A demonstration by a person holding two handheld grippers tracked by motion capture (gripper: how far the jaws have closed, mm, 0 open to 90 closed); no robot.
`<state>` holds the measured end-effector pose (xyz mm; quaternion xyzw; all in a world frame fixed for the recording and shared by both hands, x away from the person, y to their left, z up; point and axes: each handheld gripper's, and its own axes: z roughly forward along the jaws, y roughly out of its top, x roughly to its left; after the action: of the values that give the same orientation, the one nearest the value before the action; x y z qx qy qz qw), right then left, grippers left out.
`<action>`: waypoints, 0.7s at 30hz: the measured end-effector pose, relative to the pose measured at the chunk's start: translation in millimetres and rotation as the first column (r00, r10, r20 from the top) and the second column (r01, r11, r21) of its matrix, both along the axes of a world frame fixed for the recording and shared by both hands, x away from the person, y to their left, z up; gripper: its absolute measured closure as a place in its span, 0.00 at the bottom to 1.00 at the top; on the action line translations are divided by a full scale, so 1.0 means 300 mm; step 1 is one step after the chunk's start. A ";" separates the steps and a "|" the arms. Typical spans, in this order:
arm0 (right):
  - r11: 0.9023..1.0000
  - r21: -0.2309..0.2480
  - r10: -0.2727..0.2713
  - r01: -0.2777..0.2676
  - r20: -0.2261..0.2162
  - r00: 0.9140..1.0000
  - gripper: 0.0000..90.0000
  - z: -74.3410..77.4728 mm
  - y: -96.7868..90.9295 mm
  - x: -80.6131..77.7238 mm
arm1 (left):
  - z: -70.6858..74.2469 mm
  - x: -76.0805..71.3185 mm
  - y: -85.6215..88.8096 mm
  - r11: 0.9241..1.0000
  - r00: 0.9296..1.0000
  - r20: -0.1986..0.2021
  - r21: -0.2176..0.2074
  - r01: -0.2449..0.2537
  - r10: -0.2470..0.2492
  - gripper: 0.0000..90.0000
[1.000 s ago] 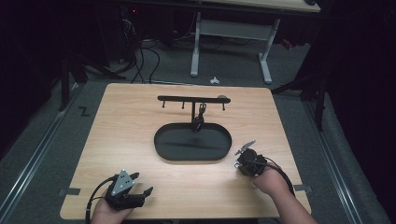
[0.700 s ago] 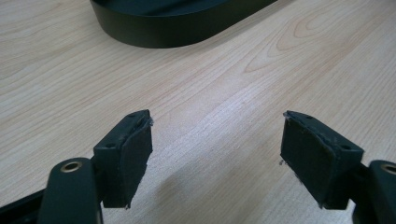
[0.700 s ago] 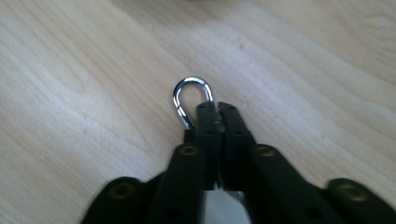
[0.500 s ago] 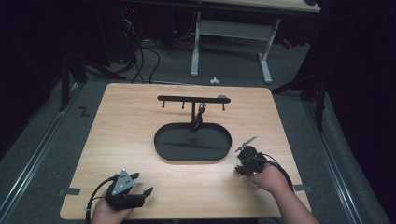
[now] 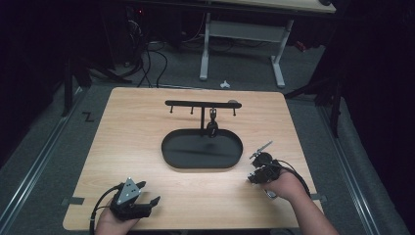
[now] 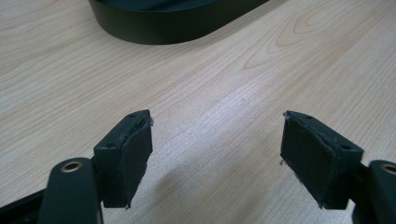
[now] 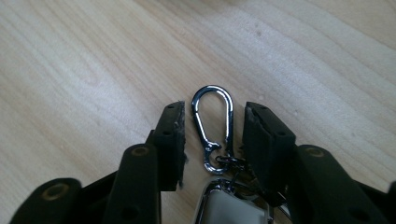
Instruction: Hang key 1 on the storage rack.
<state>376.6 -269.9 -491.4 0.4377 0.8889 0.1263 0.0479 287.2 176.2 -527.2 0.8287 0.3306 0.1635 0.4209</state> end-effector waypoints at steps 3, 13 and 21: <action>1.000 -0.002 0.018 -0.018 -0.005 1.000 0.65 0.001 -0.010 0.001 | 0.000 0.000 -0.001 1.000 1.000 -0.006 0.009 0.005 -0.005 0.28; 1.000 -0.011 0.008 -0.008 0.026 1.000 0.59 0.019 -0.033 0.003 | -0.001 -0.001 -0.001 1.000 1.000 -0.007 0.008 0.004 -0.004 0.28; 0.999 -0.028 0.039 -0.039 -0.003 0.999 0.58 -0.002 -0.044 0.006 | -0.001 -0.002 0.000 1.000 1.000 -0.005 -0.001 0.000 0.000 0.28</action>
<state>378.3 -283.1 -491.9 0.4195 0.8991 0.1143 0.0503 286.6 176.2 -527.6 0.8290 0.3319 0.1612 0.4203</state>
